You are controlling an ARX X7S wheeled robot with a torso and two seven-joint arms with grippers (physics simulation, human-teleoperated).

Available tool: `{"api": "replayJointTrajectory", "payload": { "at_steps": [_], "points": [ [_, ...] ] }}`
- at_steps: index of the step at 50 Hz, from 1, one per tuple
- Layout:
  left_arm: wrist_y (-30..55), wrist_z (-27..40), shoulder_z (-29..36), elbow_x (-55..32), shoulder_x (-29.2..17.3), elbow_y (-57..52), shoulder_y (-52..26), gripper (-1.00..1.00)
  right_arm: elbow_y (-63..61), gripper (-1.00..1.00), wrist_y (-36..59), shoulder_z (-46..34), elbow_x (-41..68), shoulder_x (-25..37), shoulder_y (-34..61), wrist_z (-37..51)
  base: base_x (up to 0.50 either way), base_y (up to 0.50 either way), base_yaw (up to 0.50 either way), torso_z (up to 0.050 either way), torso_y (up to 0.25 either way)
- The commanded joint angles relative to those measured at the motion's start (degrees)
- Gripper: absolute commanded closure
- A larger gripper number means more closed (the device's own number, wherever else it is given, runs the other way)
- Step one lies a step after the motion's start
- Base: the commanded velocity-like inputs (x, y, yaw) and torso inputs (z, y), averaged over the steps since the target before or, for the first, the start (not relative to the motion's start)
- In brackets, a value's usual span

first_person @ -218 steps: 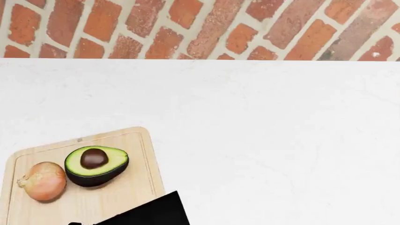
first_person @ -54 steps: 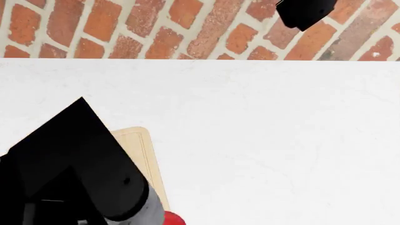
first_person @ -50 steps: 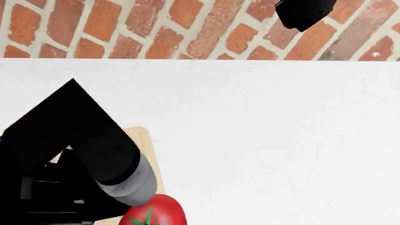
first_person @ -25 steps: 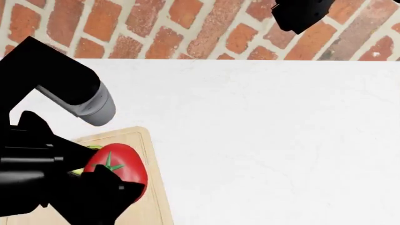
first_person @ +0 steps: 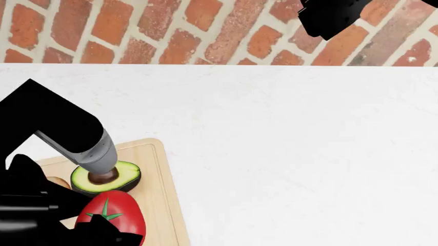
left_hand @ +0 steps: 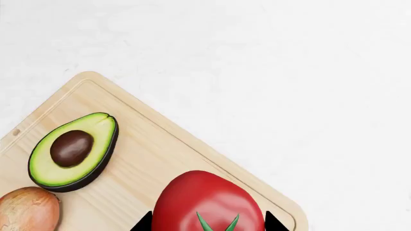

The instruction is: Place the avocado, onion, tomato and bell pepper on the cutting board.

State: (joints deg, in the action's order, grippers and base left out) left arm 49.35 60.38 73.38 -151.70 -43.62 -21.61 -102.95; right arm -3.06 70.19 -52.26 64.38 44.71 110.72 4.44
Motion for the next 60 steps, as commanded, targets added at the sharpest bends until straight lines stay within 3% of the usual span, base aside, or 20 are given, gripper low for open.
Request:
{"api": "replayJointTrajectory", "payload": {
  "at_steps": [1,27,28,46,53,60],
  "points": [
    [-1.3,-1.3,-0.2,2.2,0.8,-0.6,2.3,1.0,-1.0,-1.0,-0.1,1.2,-1.7,-0.7,-1.5,-0.8,0.0,0.0,0.0,0.0,0.0],
    [-2.5,-3.6,0.4,6.6,3.0,-0.3,6.0,1.0,-2.4,-1.0,0.6,1.9,-0.3,0.8,-2.0,0.4,0.0,0.0,0.0,0.0,0.0],
    [-2.6,-3.4,0.4,6.3,2.8,-0.5,5.9,-1.0,-2.5,-1.0,0.7,1.9,-0.2,0.8,-2.0,0.5,0.0,0.0,0.0,0.0,0.0],
    [-2.3,0.0,-2.9,1.2,-0.6,-2.1,-2.4,-1.0,-1.3,-1.0,1.7,1.0,-1.1,-0.8,1.3,-1.0,0.0,0.0,0.0,0.0,0.0],
    [-5.1,-1.9,-7.5,-0.5,-2.1,-0.6,-5.3,-1.0,-2.1,-1.0,2.1,1.7,-0.1,-0.5,0.9,0.0,0.0,0.0,0.0,0.0,0.0],
    [-2.0,-3.3,-10.0,1.3,-1.6,4.6,-10.2,-1.0,-3.3,-1.0,2.8,3.0,2.0,-0.4,0.3,1.8,0.0,0.0,0.0,0.0,0.0]
  ]
}}
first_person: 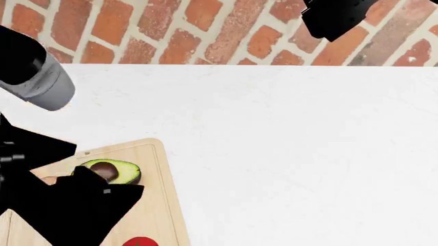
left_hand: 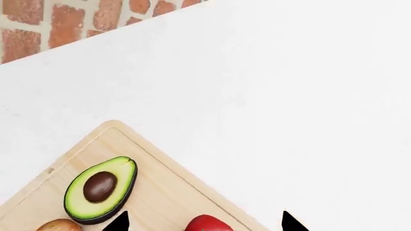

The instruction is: Place the avocado, onion, tomato and bell pepper on the cutting board.

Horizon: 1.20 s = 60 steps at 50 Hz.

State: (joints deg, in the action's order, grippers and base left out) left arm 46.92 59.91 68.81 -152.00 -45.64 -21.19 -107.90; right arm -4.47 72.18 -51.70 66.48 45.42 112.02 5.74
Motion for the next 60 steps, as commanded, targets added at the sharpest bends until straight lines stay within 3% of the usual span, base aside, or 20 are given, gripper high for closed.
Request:
{"api": "replayJointTrajectory", "payload": {
  "at_steps": [1,11,17,25,28,35,43,51,60],
  "points": [
    [0.5,-3.0,-5.6,2.6,-0.2,5.0,-5.2,-1.0,-2.7,-1.0,0.9,2.8,0.8,-1.0,-1.5,1.1,0.0,0.0,0.0,0.0,0.0],
    [0.8,-4.1,-7.2,9.1,-0.8,15.1,-8.8,-1.0,-4.7,-1.0,1.5,4.5,3.6,-0.7,-1.9,2.9,0.0,0.0,0.0,0.0,0.0],
    [5.5,-4.5,-7.5,14.3,-5.1,16.0,-11.1,-1.0,-6.4,-1.0,1.3,6.8,6.5,0.5,-3.0,5.4,0.0,0.0,0.0,0.0,0.0],
    [6.0,-2.5,-8.4,14.0,-10.3,13.2,-11.5,-1.0,-10.6,-1.0,1.0,9.7,10.9,2.3,-4.7,10.1,0.0,0.0,0.0,0.0,0.0],
    [5.8,-1.9,-8.6,14.4,-12.8,10.3,-10.6,-1.0,-11.0,-1.0,0.2,12.9,16.2,3.2,-6.8,16.2,0.0,0.0,0.0,0.0,0.0],
    [5.8,-0.2,-10.3,12.5,-20.3,4.2,-10.4,-1.0,-15.0,-1.0,-2.8,17.5,28.0,5.9,-11.6,32.6,0.0,0.0,0.0,0.0,0.0],
    [5.6,3.3,-13.1,4.4,-30.1,-3.2,-13.2,-1.0,-20.3,-1.0,-7.0,20.0,32.9,8.6,-15.2,41.0,0.0,0.14,0.0,0.0,0.0],
    [4.8,3.2,-14.6,2.4,-37.5,-7.6,-13.1,-1.0,-22.8,-1.0,-7.0,19.6,36.2,9.1,-15.4,43.6,0.0,0.5,0.0,0.0,0.0],
    [5.3,5.3,-15.9,-0.1,-38.3,-8.2,-14.0,-1.0,-23.0,-1.0,-7.1,19.6,36.8,9.3,-15.3,43.5,0.0,0.5,0.0,0.0,0.0]
  ]
}}
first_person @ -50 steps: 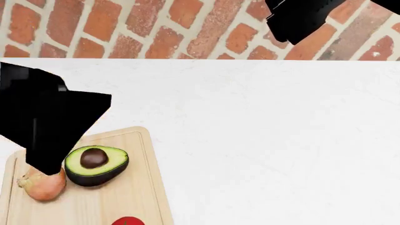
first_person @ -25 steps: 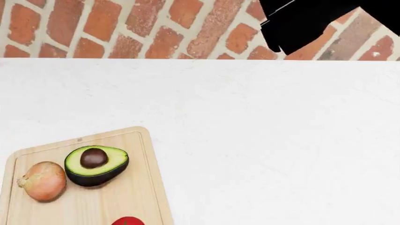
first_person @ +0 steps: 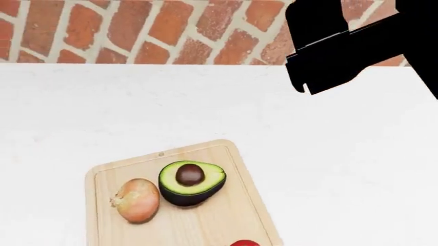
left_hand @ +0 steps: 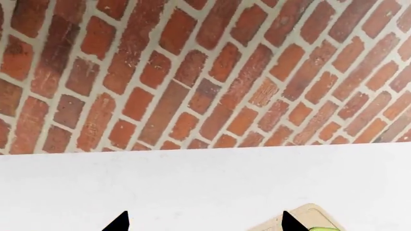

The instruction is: Place the avocado, onion, tomato and bell pepper on the cutting board.

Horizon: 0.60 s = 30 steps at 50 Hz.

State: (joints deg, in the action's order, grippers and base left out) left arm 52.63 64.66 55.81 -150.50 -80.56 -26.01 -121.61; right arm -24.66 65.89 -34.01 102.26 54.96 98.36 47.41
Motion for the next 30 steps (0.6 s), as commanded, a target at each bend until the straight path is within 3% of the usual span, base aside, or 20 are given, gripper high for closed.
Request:
{"api": "replayJointTrajectory", "payload": {
  "at_steps": [1,6,30],
  "points": [
    [-0.3,0.5,-3.0,-1.5,-3.4,-3.4,-0.3,-1.0,-2.9,-1.0,-0.8,1.9,1.0,-0.2,-1.7,1.8,0.0,0.5,0.0,0.0,0.0],
    [-0.5,-0.1,-2.9,-1.2,-5.1,-3.9,0.6,-1.0,-3.1,-1.0,-0.8,1.8,1.2,0.1,-1.9,1.7,0.0,0.5,0.0,0.0,0.0],
    [-0.9,0.6,-3.9,-1.6,-5.3,-4.8,2.2,-1.0,-4.0,-1.0,-1.8,2.0,1.1,1.6,-3.9,0.8,0.0,0.5,0.0,0.0,0.0]
  ]
}}
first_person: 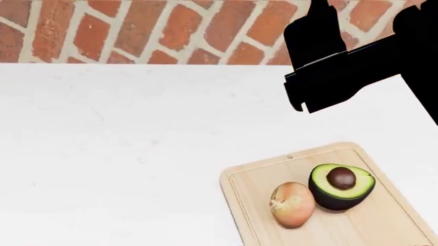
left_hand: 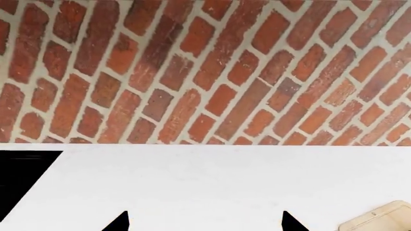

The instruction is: Place the avocado, onion, tomato and bell pepper on the cutting board.

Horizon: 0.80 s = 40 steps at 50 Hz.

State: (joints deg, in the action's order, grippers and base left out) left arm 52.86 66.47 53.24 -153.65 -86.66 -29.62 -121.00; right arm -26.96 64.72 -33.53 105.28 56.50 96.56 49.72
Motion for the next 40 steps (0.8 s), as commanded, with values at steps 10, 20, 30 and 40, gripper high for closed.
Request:
{"api": "replayJointTrajectory", "payload": {
  "at_steps": [10,20,30,40],
  "points": [
    [-1.3,-1.5,-0.8,2.7,2.7,-1.1,3.2,-1.0,-2.2,-1.0,-1.3,1.8,-3.3,0.9,-3.6,-2.7,0.0,0.5,0.0,0.0,0.0],
    [-1.6,-1.8,-1.2,3.0,4.7,-0.5,3.5,-1.0,-2.1,-1.0,-2.0,1.9,-4.4,1.6,-5.2,-3.4,0.0,0.5,0.0,0.0,0.0],
    [-2.2,-2.4,-1.3,3.5,6.4,-0.5,4.2,-1.0,-1.7,-1.0,-2.3,2.0,-4.7,1.9,-5.6,-3.5,0.0,0.5,0.0,0.0,0.0],
    [-0.9,-7.4,0.1,8.1,12.4,3.4,7.3,-1.0,-0.4,-1.0,-1.8,1.3,-5.6,1.0,-5.1,-4.2,0.0,0.25,0.0,0.0,0.0]
  ]
}}
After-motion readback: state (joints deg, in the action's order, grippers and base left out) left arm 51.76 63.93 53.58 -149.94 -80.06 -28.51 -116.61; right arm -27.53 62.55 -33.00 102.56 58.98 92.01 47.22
